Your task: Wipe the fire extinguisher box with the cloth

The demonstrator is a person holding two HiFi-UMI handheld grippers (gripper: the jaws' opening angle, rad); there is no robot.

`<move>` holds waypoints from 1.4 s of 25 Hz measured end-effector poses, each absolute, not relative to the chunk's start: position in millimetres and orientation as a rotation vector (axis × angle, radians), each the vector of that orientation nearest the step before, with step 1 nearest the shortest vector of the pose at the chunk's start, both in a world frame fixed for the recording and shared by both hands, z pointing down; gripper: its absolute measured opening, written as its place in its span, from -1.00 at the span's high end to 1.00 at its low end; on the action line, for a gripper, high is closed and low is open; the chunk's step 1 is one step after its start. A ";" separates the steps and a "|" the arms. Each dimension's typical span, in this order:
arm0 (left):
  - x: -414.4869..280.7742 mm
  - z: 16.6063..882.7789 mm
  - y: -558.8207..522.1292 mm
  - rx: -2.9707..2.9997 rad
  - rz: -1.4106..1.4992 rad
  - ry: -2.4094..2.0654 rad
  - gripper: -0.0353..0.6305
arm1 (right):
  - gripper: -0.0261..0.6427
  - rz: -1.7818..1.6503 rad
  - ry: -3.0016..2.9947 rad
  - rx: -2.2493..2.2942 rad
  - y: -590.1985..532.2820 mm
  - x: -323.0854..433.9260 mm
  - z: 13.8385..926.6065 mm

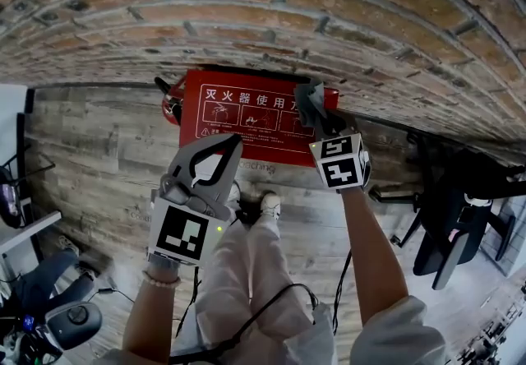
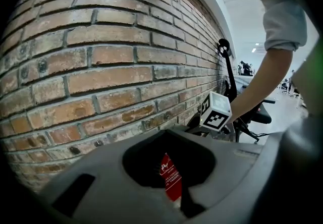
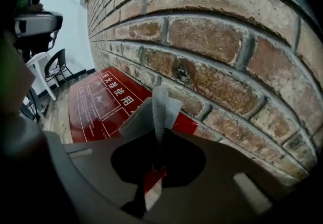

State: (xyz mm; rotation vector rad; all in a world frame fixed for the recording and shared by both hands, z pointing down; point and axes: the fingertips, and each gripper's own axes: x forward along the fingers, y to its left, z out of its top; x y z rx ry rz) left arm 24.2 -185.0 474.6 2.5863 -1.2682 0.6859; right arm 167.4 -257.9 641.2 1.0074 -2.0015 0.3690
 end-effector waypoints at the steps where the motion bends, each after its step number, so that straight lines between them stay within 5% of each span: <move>1: 25.8 474.8 -185.6 2.589 0.685 -1.266 0.90 | 0.86 0.370 -1.998 1.012 -257.7 170.3 641.2; 35: 19.8 472.0 -175.3 2.577 0.673 -1.290 0.90 | 0.86 0.455 -1.949 1.079 -241.2 205.6 643.3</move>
